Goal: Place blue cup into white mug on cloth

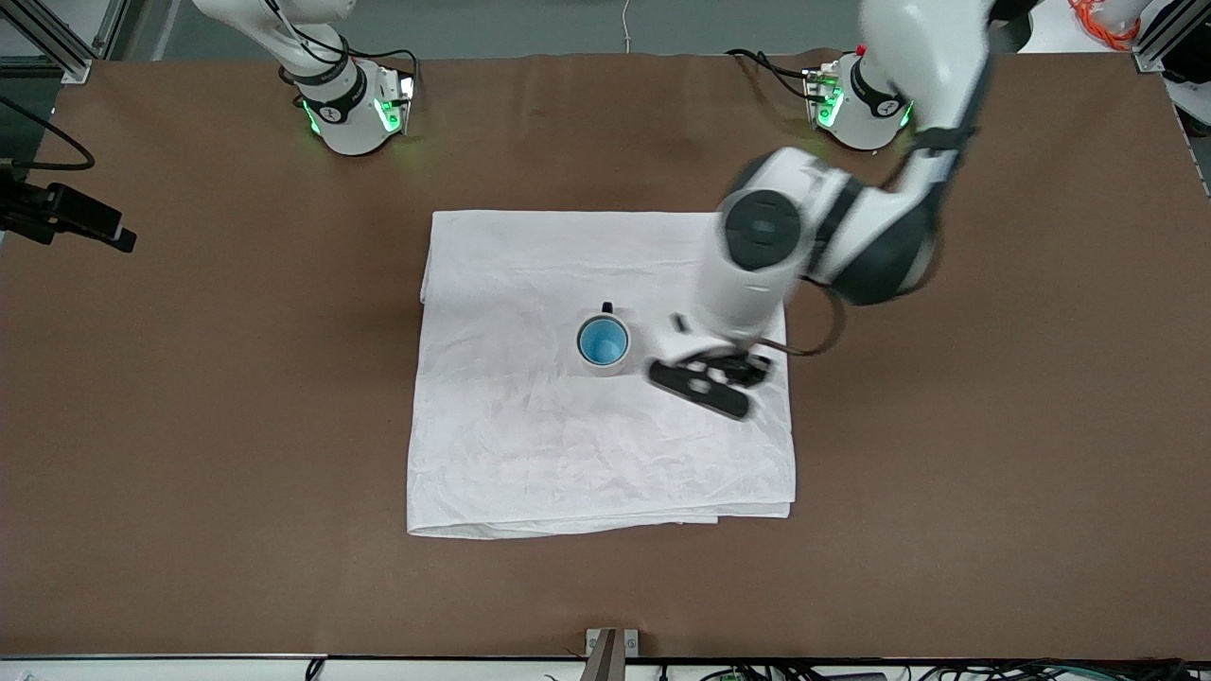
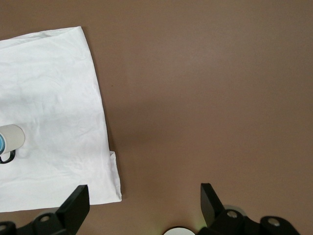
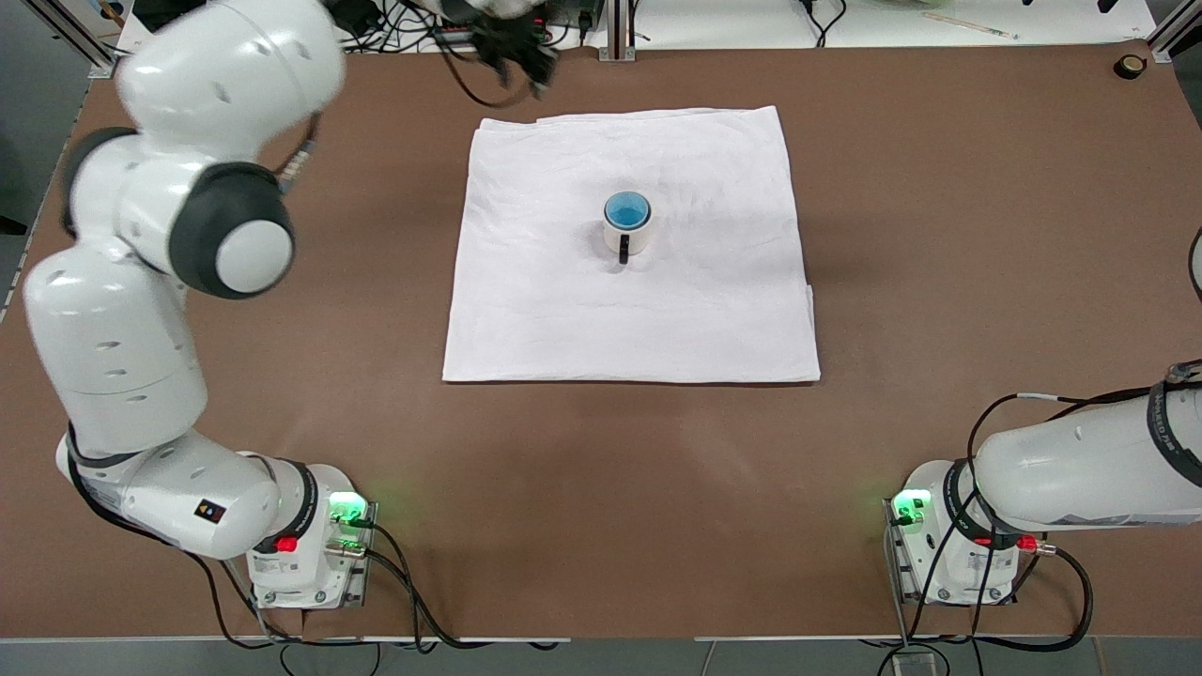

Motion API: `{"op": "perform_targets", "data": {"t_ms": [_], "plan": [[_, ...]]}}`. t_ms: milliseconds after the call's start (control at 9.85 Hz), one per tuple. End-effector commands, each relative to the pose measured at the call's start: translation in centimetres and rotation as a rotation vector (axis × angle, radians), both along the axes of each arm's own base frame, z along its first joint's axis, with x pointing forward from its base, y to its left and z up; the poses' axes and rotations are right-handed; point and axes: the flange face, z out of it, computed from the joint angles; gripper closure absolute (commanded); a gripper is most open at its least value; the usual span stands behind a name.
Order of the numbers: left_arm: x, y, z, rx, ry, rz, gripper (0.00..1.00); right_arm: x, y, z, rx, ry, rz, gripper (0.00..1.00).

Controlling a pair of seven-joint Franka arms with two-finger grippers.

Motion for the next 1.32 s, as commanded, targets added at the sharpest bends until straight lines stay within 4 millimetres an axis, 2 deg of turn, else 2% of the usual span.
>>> {"op": "perform_targets", "data": {"t_ms": [0,102,203,305,406,508,609,711,914,1016,1219], "plan": [[1.5,8.6,3.3,0.017,0.008,0.127,0.01,-0.2,-0.2,0.3,-0.011,-0.009,0.007,0.00],[2.7,13.1,4.0,0.013,0.003,0.192,0.01,-0.3,-0.3,0.4,-0.014,-0.010,0.007,0.00],[3.1,16.4,5.9,0.006,-0.023,0.237,0.01,-0.2,-0.3,0.3,-0.031,-0.008,0.008,0.00],[2.9,21.1,8.9,0.000,-0.057,0.305,0.01,-0.2,-0.3,0.3,-0.035,-0.008,0.029,0.00],[2.2,25.9,10.7,0.010,-0.041,0.367,0.01,-0.3,-0.5,0.3,-0.031,-0.007,0.074,0.00],[1.4,29.1,12.0,-0.004,-0.024,0.365,0.01,-0.3,-0.7,0.4,-0.031,-0.009,0.096,0.00],[0.2,30.6,14.1,-0.012,-0.035,0.308,0.01,-0.4,-0.7,0.3,-0.031,-0.006,0.096,0.00],[-1.5,31.9,15.2,0.000,-0.014,0.326,0.01,-0.4,-0.4,0.3,-0.029,-0.003,0.102,0.00],[-2.5,33.3,14.9,-0.041,0.001,0.367,0.01,-0.4,0.2,0.2,-0.029,-0.002,0.115,0.00],[-3.3,33.7,15.3,-0.048,-0.028,0.374,0.01,-0.4,0.1,0.2,-0.029,-0.002,0.113,0.00],[-5.4,32.5,14.6,-0.055,-0.082,0.355,0.01,-0.4,0.0,0.2,-0.029,-0.002,0.112,0.00]]}}
